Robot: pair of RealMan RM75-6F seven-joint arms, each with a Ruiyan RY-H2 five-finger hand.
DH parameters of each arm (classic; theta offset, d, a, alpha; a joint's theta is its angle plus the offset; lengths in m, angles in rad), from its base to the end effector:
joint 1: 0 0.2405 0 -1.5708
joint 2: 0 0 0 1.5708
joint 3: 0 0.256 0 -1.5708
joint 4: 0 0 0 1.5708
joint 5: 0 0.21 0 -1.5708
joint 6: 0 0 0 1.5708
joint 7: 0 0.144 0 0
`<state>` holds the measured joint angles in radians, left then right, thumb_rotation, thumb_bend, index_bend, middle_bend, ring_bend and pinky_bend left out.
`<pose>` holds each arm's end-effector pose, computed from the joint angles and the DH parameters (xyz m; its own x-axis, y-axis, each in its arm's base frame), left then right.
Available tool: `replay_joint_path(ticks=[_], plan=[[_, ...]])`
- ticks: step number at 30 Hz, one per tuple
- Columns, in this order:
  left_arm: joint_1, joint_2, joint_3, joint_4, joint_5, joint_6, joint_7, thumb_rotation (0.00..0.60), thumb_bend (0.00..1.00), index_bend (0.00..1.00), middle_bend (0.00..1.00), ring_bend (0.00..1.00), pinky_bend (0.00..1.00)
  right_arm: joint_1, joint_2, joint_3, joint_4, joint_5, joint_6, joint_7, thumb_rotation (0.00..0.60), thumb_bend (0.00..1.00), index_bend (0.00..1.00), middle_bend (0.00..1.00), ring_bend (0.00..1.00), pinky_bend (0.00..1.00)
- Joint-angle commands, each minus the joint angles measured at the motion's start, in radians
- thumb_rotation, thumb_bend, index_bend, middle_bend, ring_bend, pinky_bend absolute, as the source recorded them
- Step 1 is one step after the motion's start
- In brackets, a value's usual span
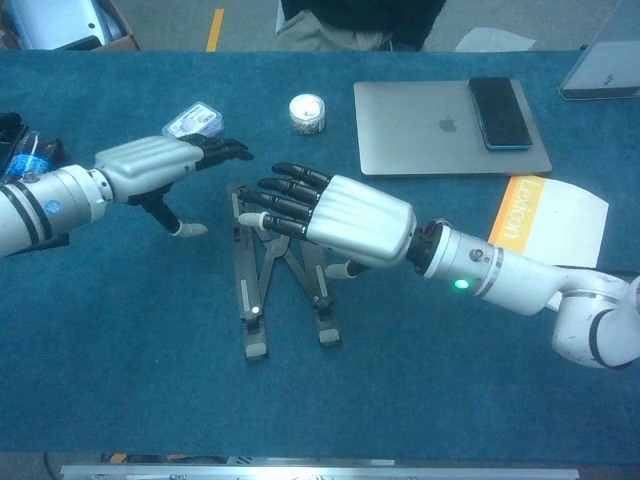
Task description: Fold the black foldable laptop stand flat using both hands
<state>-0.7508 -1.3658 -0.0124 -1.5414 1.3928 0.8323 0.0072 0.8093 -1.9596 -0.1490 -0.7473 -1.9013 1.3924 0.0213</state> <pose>-0.1745 0.3113 -0.0003 0.4936 0.4347 0.7533 0.8177 -0.5268 -0.2319 -0.1234 -0.2798 -0.1060 0.5119 0.1486 0.8461 -0.2815 -0.9015 0.3287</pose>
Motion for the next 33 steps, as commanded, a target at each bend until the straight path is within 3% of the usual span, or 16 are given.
replay_joint_path(ticks=[1, 6, 11, 22, 33], plan=[[0.034, 0.047, -0.012, -0.048, -0.004, 0.064, 0.031, 0.598, 0.26, 0.0, 0.0, 0.0, 0.01, 0.047, 0.16, 0.032, -0.252, 0.057, -0.117, 0.012, 0.6, 0.0, 0.0, 0.0, 0.0, 0.0], [0.073, 0.103, -0.024, -0.093, 0.002, 0.143, 0.048, 0.597, 0.26, 0.0, 0.0, 0.0, 0.01, 0.103, 0.309, 0.064, -0.479, 0.153, -0.307, 0.057, 0.6, 0.0, 0.0, 0.0, 0.0, 0.0], [0.098, 0.137, -0.024, -0.108, 0.0, 0.173, 0.042, 0.597, 0.26, 0.0, 0.0, 0.0, 0.01, 0.176, 0.393, 0.088, -0.596, 0.214, -0.485, 0.103, 0.6, 0.0, 0.0, 0.0, 0.0, 0.0], [0.124, 0.152, -0.034, -0.085, -0.012, 0.177, -0.02, 0.595, 0.26, 0.0, 0.0, 0.0, 0.01, 0.328, 0.412, 0.1, -0.594, 0.148, -0.669, 0.061, 0.6, 0.0, 0.0, 0.0, 0.0, 0.0], [0.146, 0.147, -0.045, -0.062, -0.012, 0.193, -0.063, 0.562, 0.26, 0.0, 0.0, 0.0, 0.01, 0.45, 0.361, 0.042, -0.511, 0.018, -0.726, 0.043, 0.6, 0.0, 0.0, 0.0, 0.0, 0.0]])
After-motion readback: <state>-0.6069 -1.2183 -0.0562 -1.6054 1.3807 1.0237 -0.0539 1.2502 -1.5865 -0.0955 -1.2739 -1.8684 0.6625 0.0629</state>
